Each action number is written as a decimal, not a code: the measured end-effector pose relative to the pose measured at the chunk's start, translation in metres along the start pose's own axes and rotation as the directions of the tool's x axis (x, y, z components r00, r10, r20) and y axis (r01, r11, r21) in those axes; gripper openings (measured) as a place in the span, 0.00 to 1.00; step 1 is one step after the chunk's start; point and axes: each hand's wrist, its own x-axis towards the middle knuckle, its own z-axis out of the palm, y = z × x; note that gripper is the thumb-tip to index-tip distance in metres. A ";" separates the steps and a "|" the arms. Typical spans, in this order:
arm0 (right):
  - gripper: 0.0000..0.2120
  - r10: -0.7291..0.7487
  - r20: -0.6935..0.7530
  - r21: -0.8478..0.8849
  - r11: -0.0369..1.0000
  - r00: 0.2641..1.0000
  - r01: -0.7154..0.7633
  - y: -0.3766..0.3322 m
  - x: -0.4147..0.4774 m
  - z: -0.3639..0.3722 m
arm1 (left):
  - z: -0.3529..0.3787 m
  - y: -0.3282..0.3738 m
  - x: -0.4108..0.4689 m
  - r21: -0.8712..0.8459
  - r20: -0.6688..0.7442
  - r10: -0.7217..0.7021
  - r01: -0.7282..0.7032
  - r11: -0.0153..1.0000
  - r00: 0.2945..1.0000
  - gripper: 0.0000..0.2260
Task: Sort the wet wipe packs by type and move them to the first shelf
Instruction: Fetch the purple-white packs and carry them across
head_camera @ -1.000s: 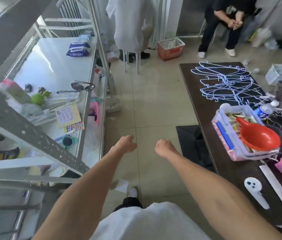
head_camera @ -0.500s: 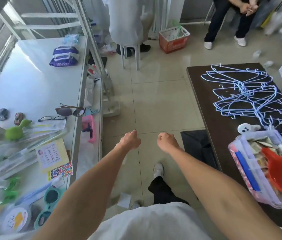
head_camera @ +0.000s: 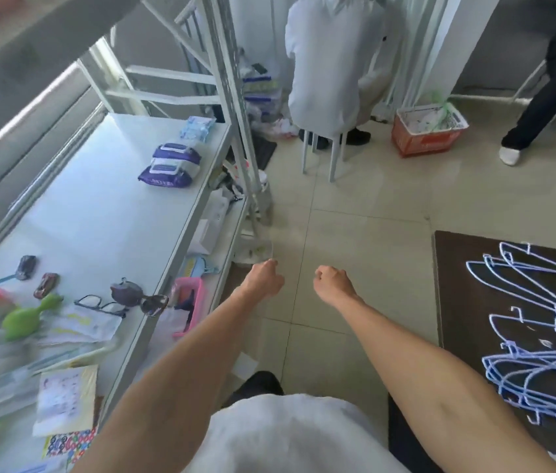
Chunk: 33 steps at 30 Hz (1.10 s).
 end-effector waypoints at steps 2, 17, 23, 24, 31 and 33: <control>0.16 -0.041 0.017 -0.014 0.999 0.999 0.041 -0.021 0.033 -0.011 | -0.019 0.000 0.023 -0.043 -0.042 -0.029 0.028 0.999 0.999 0.20; 0.15 -0.234 0.068 -0.085 0.967 0.970 0.239 -0.195 0.279 -0.092 | -0.184 0.030 0.247 -0.310 -0.296 -0.169 0.073 0.948 0.940 0.10; 0.10 -0.425 0.123 -0.075 0.897 0.897 0.436 -0.308 0.341 -0.081 | -0.265 -0.025 0.261 -0.461 -0.565 -0.436 0.170 0.871 0.700 0.06; 0.09 -0.461 0.131 -0.092 0.876 0.878 0.473 -0.326 0.349 -0.075 | -0.271 -0.040 0.260 -0.495 -0.586 -0.497 0.203 0.845 0.640 0.08; 0.07 -0.700 0.095 -0.114 0.698 0.707 0.707 -0.420 0.376 -0.041 | -0.285 -0.108 0.256 -0.747 -0.365 -0.897 0.497 0.442 0.250 0.34; 0.12 -0.724 0.180 -0.112 0.658 0.666 0.745 -0.439 0.382 -0.032 | -0.278 -0.121 0.265 -0.851 -0.168 -0.956 0.454 0.263 0.239 0.42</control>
